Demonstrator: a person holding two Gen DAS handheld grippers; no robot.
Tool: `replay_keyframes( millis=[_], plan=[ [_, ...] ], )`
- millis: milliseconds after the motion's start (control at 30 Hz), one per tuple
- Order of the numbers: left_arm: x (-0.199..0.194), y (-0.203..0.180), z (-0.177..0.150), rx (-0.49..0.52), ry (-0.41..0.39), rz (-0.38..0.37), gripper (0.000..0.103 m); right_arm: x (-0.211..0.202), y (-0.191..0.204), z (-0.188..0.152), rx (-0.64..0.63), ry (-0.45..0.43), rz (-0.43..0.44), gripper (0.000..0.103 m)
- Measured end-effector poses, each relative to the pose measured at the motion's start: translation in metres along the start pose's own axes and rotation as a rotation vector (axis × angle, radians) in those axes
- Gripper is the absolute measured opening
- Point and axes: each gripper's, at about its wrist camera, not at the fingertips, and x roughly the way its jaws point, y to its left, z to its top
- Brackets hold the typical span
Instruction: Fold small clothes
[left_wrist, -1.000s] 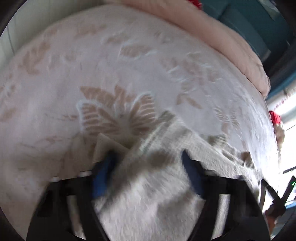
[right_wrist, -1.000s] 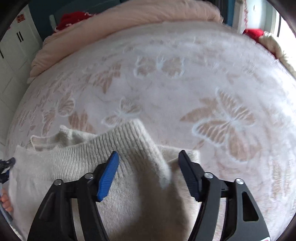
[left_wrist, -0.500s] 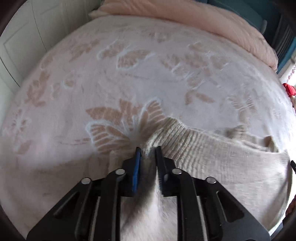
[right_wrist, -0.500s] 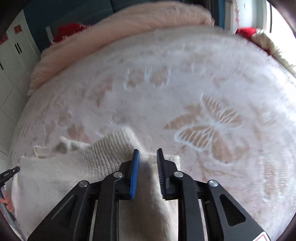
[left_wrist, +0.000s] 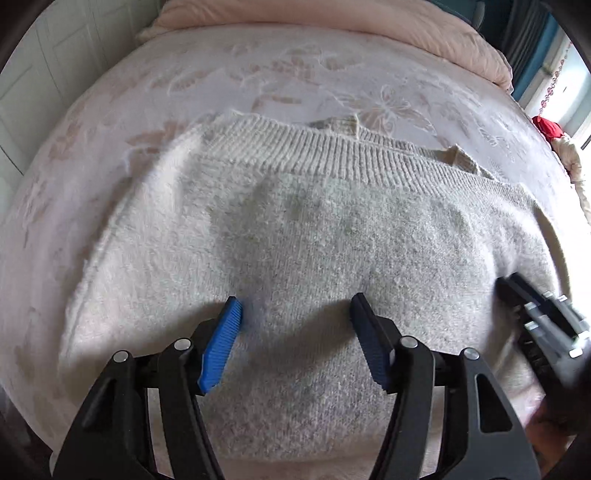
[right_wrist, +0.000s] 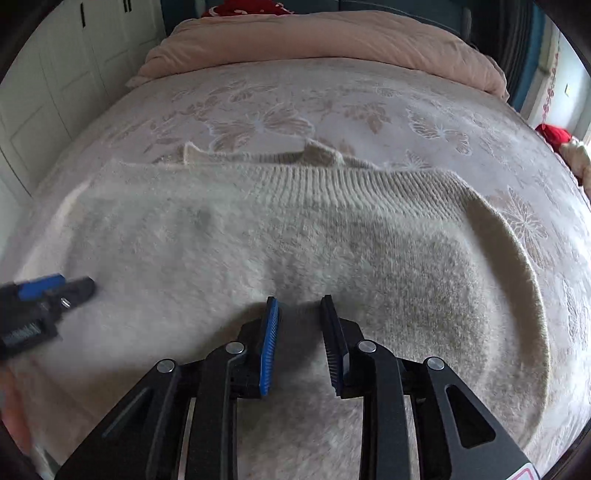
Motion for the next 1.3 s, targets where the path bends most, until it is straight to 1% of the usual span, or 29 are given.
replay_keyframes(
  millis=[33,67,133,200,300,367,433,467,533,567,600,667,733,767,800,833,867,900,933,967,1000,1067,1100,1133,1167,1200,1233,1267,1300],
  plan=[
    [-0.001,0.0,-0.001,0.005,-0.004,0.004,0.06,-0.009,-0.002,0.004,0.036,-0.013,0.06,0.025],
    [-0.002,0.0,-0.001,0.002,0.0,0.001,0.06,-0.017,-0.002,0.008,0.056,-0.027,0.085,0.025],
    [-0.002,0.002,0.0,-0.013,0.008,-0.008,0.06,-0.027,0.003,0.019,0.06,-0.05,0.087,0.025],
    [-0.003,0.007,0.001,-0.022,0.011,-0.013,0.06,-0.027,0.005,0.029,0.077,-0.051,0.117,0.025],
    [-0.002,0.012,-0.001,-0.029,0.011,-0.022,0.061,-0.025,0.011,0.035,0.108,-0.031,0.136,0.025],
    [-0.003,0.016,-0.003,-0.034,0.009,-0.032,0.064,-0.011,0.018,0.042,0.133,0.004,0.146,0.025],
    [-0.003,0.023,-0.005,-0.042,0.006,-0.053,0.065,0.001,0.022,0.044,0.142,0.038,0.125,0.025],
    [-0.007,0.029,-0.006,-0.06,-0.003,-0.075,0.063,0.012,0.024,0.046,0.144,0.064,0.115,0.024],
    [-0.025,0.05,-0.012,-0.121,-0.042,-0.125,0.063,0.019,0.026,0.047,0.147,0.079,0.105,0.023],
    [-0.034,0.061,-0.017,-0.15,-0.063,-0.149,0.064,0.017,0.028,0.048,0.146,0.07,0.114,0.023],
    [-0.044,0.072,-0.021,-0.178,-0.082,-0.163,0.068,0.013,0.03,0.05,0.136,0.054,0.12,0.023],
    [-0.061,0.096,-0.034,-0.234,-0.119,-0.163,0.073,0.006,0.035,0.054,0.119,0.027,0.119,0.023],
    [-0.069,0.118,-0.048,-0.285,-0.139,-0.143,0.075,0.009,0.038,0.058,0.113,0.03,0.115,0.023],
    [-0.069,0.127,-0.054,-0.319,-0.14,-0.133,0.08,0.018,0.04,0.059,0.112,0.054,0.105,0.023],
    [-0.065,0.139,-0.062,-0.377,-0.141,-0.135,0.084,0.028,0.04,0.058,0.11,0.088,0.102,0.023],
    [-0.06,0.146,-0.066,-0.419,-0.134,-0.147,0.084,0.044,0.041,0.055,0.109,0.137,0.101,0.023],
    [-0.052,0.155,-0.07,-0.48,-0.114,-0.163,0.084,0.052,0.04,0.054,0.102,0.134,0.097,0.023],
    [-0.041,0.163,-0.075,-0.561,-0.087,-0.213,0.084,0.054,0.042,0.052,0.085,0.113,0.088,0.023],
    [-0.032,0.168,-0.078,-0.62,-0.07,-0.256,0.084,0.054,0.045,0.051,0.067,0.106,0.076,0.023],
    [-0.027,0.17,-0.079,-0.654,-0.07,-0.271,0.087,0.054,0.048,0.051,0.055,0.103,0.061,0.023],
    [-0.025,0.171,-0.08,-0.689,-0.098,-0.277,0.092,0.053,0.051,0.051,0.044,0.102,0.048,0.023],
    [-0.023,0.165,-0.076,-0.698,-0.13,-0.269,0.093,0.053,0.054,0.05,0.018,0.095,0.038,0.023],
    [-0.021,0.161,-0.071,-0.692,-0.127,-0.262,0.092,0.053,0.053,0.049,0.019,0.091,0.041,0.023],
    [-0.02,0.156,-0.066,-0.688,-0.124,-0.258,0.087,0.053,0.051,0.048,0.026,0.086,0.049,0.023],
    [-0.019,0.153,-0.063,-0.682,-0.123,-0.271,0.057,0.054,0.05,0.048,0.03,0.081,0.054,0.023],
    [-0.017,0.15,-0.057,-0.667,-0.1,-0.315,0.037,0.054,0.05,0.048,0.033,0.075,0.059,0.023],
    [-0.017,0.147,-0.051,-0.667,-0.082,-0.306,0.033,0.053,0.05,0.046,0.035,0.07,0.061,0.023],
    [-0.023,0.145,-0.048,-0.674,-0.1,-0.319,0.028,0.053,0.049,0.045,0.033,0.061,0.065,0.023],
    [-0.034,0.141,-0.042,-0.669,-0.134,-0.347,0.026,0.054,0.048,0.045,0.03,0.055,0.068,0.023]
  ],
)
